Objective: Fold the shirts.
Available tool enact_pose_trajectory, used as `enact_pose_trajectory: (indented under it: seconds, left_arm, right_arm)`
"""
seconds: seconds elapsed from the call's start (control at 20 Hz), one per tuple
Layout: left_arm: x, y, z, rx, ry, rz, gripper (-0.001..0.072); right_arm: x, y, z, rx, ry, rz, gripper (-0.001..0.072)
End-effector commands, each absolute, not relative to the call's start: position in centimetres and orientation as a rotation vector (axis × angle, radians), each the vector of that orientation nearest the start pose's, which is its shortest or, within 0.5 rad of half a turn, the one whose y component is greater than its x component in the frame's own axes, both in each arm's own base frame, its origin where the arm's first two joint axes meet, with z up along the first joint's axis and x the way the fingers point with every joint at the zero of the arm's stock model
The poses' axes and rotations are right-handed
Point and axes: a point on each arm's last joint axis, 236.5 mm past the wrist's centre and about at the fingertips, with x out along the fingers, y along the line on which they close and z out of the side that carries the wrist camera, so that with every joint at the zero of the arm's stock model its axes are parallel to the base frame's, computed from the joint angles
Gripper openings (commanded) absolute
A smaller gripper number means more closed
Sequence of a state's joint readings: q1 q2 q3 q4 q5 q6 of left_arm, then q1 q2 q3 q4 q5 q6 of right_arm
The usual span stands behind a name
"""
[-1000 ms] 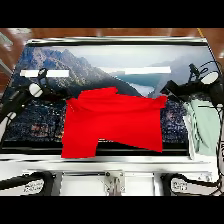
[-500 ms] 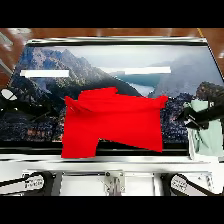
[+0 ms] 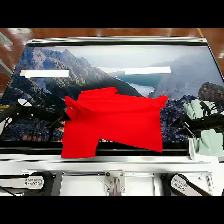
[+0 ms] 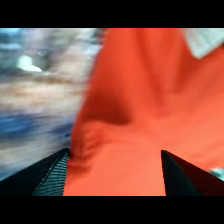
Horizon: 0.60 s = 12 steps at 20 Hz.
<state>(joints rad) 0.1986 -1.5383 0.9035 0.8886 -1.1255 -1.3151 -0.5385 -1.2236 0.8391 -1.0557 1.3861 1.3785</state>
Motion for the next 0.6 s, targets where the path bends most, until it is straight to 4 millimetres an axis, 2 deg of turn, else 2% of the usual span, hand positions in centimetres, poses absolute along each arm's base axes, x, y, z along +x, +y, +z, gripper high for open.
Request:
enact_pose_trajectory:
  seconds: [0.0, 0.05, 0.1, 0.15, 0.2, 0.3, 0.4, 0.55]
  left_arm:
    - [33.1, -9.1, -12.4, -0.742, 1.573, -0.287, 0.048]
    - [33.0, -9.8, -12.4, -0.741, 1.578, -0.301, 0.0246]
    - [33.0, -10.3, -12.3, -0.733, 1.578, -0.318, 0.0123]
    - [33.1, -10.7, -12.1, -0.726, 1.571, -0.343, 0.0105]
    - [33.2, -11.1, -11.6, -0.733, 1.561, -0.369, 0.0053]
    - [33.6, -11.5, -10.5, -0.736, 1.53, -0.406, 0.0053]
    - [34.1, -11.5, -9.3, -0.723, 1.494, -0.416, 0.0053]
    - [34.6, -11.5, -7.5, -0.694, 1.444, -0.435, 0.0053]
  right_arm:
    - [26.6, -2.4, -4.3, 0.808, 1.506, 0.051, 0.0587]
    - [26.4, -2.4, -4.4, 0.8, 1.517, 0.052, 0.0587]
    - [25.6, -2.1, -4.7, 0.797, 1.542, 0.063, 0.0588]
    - [24.6, -1.8, -5.4, 0.79, 1.579, 0.07, 0.0588]
    - [23.3, -1.3, -6.2, 0.792, 1.616, 0.082, 0.0589]
    - [21.2, 1.0, -7.9, 0.833, 1.652, 0.157, 0.0684]
    - [20.2, 2.5, -9.4, 0.892, 1.647, 0.158, 0.0684]
    - [19.4, 2.4, -10.8, 0.881, 1.65, 0.128, 0.0683]
